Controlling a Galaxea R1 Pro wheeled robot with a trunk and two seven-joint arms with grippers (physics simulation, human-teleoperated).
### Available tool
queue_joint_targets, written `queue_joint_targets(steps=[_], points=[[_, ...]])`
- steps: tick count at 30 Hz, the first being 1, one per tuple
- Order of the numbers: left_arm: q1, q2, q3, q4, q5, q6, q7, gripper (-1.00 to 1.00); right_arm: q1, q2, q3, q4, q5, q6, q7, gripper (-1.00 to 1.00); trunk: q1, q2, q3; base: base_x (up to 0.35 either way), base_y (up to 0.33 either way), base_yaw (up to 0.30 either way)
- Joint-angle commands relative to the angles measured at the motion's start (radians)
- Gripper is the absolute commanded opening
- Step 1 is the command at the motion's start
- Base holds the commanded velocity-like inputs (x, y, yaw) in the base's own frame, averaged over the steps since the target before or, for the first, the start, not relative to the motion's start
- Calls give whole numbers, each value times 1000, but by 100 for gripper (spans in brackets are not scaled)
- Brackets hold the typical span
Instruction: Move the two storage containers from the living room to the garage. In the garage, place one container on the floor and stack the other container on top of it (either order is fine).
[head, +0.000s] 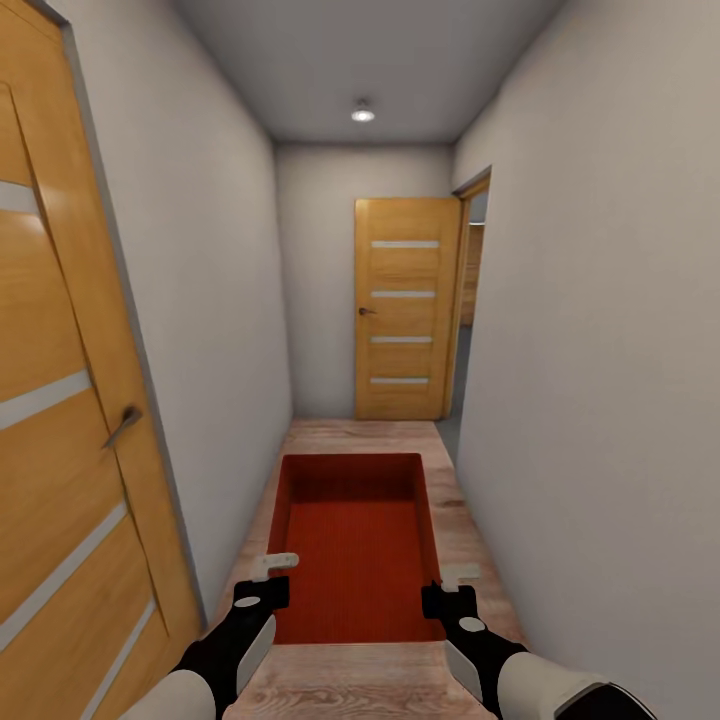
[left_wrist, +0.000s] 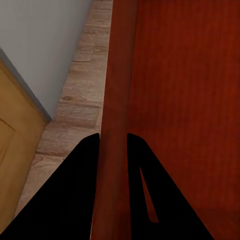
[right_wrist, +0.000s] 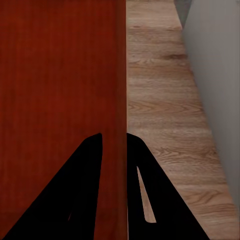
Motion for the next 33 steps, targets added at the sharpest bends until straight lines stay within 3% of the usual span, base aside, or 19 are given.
queue_joint_targets(steps=[1, 33], points=[[-1, 48, 11, -4, 9, 7, 13, -100, 0, 0, -35, -3, 12, 2, -1, -100, 1, -1, -2, 322, 0, 0], [-1, 48, 11, -4, 9, 7, 13, -100, 0, 0, -36, -3, 12, 2, -1, -100, 1, -1, -2, 322, 0, 0]])
